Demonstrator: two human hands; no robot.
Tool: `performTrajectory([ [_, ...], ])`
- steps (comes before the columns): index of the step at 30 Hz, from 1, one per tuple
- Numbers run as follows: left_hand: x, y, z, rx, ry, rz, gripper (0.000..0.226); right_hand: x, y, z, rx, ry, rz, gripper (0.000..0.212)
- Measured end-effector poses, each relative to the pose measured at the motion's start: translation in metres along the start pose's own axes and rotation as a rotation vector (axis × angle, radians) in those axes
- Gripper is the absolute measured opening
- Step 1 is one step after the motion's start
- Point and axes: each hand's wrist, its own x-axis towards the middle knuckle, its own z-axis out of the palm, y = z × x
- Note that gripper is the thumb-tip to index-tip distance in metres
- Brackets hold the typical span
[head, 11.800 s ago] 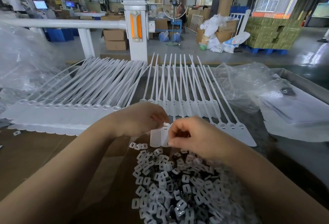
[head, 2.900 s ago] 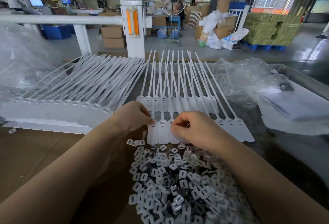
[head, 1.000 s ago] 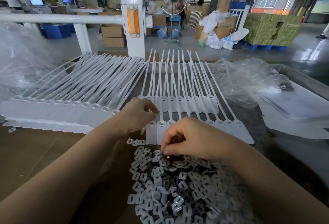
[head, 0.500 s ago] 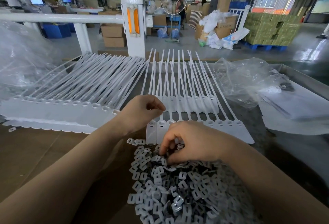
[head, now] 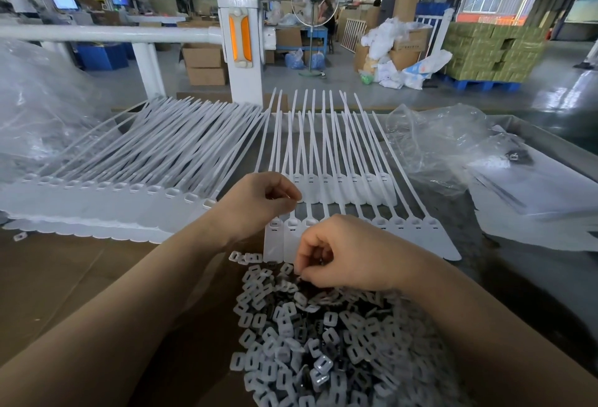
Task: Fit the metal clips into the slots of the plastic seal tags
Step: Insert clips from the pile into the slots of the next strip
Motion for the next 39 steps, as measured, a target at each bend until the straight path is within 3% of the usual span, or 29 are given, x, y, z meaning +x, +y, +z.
performTrajectory([
  [5, 0.001, -0.001, -0.002, -0.028, 0.004, -0.008, 0.012, 0.0, 0.0, 0.0, -0.051, -0.043, 0.006, 0.013],
  [11, 0.001, 0.0, -0.002, -0.034, -0.003, -0.016, 0.012, 0.002, 0.001, 0.001, -0.072, -0.014, 0.007, 0.004],
  [15, 0.0, 0.001, -0.003, -0.06, -0.037, -0.024, 0.01, 0.003, 0.005, -0.002, 0.053, 0.135, 0.036, 0.002],
  [23, -0.003, 0.009, -0.002, -0.209, -0.261, -0.079, 0.005, 0.004, 0.014, -0.011, 0.457, 0.497, 0.132, 0.007],
  [39, -0.005, 0.013, -0.004, -0.299, -0.275, -0.043, 0.012, 0.005, 0.011, -0.01, 0.396, 0.572, 0.053, 0.025],
])
